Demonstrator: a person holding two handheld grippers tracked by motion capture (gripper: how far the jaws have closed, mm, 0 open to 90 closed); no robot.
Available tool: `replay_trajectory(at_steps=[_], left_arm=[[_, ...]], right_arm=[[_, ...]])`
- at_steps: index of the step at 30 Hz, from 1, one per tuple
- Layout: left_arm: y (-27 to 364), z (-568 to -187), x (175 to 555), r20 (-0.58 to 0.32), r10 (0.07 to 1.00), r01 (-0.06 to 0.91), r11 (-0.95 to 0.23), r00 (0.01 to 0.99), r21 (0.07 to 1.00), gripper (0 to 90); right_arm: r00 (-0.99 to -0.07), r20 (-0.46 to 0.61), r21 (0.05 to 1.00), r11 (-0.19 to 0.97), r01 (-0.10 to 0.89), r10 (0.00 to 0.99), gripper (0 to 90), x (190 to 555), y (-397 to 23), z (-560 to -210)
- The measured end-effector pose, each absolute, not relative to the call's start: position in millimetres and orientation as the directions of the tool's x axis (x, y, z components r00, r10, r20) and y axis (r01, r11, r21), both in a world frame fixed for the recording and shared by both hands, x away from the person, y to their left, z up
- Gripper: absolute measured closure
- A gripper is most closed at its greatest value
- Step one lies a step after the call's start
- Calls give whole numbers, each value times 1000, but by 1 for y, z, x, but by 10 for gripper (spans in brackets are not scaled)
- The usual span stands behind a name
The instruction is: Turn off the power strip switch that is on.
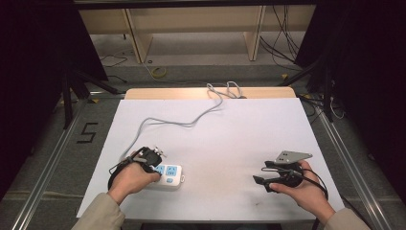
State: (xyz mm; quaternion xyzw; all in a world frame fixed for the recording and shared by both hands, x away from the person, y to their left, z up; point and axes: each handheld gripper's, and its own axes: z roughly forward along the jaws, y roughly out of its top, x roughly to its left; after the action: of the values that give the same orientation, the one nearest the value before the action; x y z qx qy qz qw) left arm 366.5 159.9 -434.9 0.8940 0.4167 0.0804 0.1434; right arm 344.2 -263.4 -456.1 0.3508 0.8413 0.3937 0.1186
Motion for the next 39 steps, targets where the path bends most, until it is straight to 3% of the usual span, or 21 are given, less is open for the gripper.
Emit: replay_trajectory(at_steps=[39], left_arm=[[152,-434,373,38,772,742,-621,634,252,898]], right_arm=[[-725,77,746,443,497,684,262,344,-263,-456]])
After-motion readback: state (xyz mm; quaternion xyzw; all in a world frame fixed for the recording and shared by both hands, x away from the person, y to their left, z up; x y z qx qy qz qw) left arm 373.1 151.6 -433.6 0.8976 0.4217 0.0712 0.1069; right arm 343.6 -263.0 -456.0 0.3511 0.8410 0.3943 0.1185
